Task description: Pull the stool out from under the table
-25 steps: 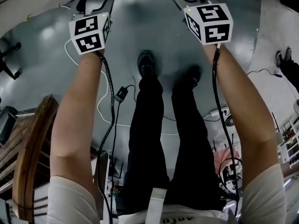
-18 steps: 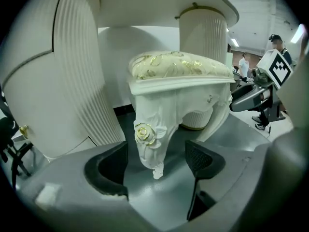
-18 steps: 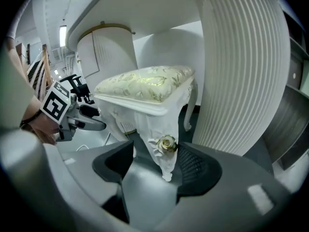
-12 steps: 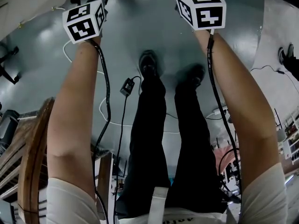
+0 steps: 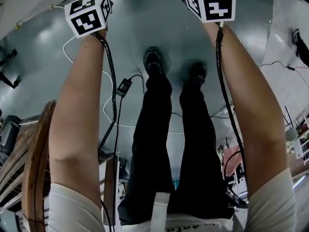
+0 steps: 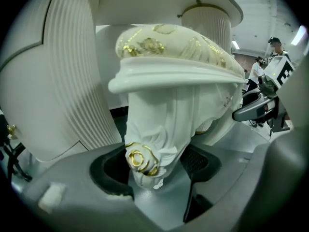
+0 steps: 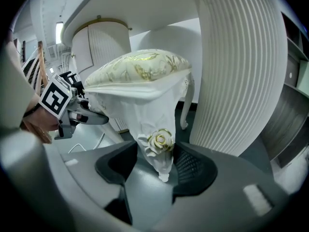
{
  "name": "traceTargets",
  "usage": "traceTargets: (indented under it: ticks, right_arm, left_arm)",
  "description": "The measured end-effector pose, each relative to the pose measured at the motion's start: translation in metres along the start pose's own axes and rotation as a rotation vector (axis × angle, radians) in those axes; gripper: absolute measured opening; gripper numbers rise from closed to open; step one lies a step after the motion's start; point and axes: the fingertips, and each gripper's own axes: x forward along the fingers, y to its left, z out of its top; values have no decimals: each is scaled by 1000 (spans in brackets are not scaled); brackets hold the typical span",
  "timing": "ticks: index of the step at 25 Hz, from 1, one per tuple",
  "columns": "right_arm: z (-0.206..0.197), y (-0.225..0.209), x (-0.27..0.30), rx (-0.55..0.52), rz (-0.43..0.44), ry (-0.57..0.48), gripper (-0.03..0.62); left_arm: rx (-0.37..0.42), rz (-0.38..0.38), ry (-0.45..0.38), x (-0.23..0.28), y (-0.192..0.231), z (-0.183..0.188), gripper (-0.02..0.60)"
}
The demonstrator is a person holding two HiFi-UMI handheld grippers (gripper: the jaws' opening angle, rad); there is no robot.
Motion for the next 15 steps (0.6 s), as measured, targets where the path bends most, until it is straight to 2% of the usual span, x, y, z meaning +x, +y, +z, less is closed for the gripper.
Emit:
traceTargets:
  ticks: [9, 15]
  right_arm:
    - [-11, 32, -14, -24, 13, 4, 233]
    - [-44, 48, -43, -49, 45, 21, 232]
  left_arm:
    - [-29, -4, 4, -36, 6, -27, 298]
    - [-26, -21, 27, -67, -22, -57, 298]
